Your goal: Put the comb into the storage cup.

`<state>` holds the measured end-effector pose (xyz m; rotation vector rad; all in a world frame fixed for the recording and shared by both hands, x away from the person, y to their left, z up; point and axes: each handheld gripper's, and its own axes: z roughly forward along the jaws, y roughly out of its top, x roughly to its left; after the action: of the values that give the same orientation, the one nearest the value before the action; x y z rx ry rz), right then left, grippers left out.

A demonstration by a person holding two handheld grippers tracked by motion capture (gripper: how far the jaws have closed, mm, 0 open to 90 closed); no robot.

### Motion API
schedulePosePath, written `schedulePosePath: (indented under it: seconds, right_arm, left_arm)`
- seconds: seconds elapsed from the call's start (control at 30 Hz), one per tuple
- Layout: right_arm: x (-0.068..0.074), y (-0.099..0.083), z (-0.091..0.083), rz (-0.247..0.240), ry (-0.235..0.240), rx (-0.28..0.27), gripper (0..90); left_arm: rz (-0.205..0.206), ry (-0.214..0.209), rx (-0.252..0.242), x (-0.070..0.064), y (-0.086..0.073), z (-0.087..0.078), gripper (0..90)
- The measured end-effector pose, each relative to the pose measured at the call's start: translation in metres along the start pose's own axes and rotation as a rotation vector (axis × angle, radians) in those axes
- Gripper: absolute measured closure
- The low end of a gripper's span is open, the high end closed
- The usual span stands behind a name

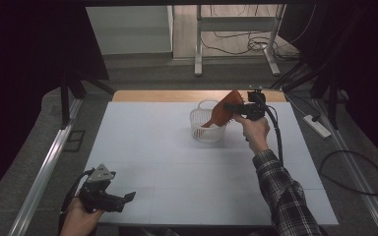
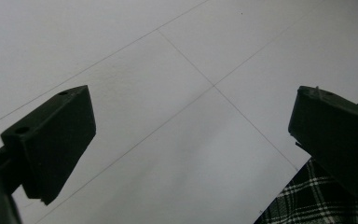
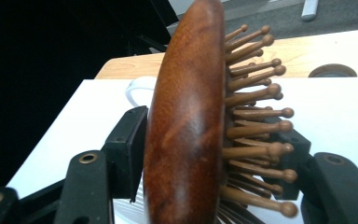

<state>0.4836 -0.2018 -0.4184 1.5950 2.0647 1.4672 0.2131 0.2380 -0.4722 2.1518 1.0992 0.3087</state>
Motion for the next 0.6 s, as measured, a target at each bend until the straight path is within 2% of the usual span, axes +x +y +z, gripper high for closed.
schedulePosePath:
  seconds: [0.23, 0.37, 0.6]
  right_arm:
    - [0.0020, 0.0000, 0.0007, -0.034, 0.001, 0.004, 31.8]
    - [0.0039, -0.0001, 0.0003, -0.064, -0.016, 0.008, 28.4]
    - [0.0041, 0.0006, -0.0015, -0.076, -0.030, 0.008, 22.3]
  left_arm:
    - [0.000, 0.000, 0.001, -0.0001, 0.0000, 0.0001, 1.3]
    - [0.000, 0.000, 0.001, -0.0001, 0.0000, 0.0001, 1.3]
    - [0.002, 0.001, 0.003, -0.0002, 0.0001, 0.0003, 1.3]
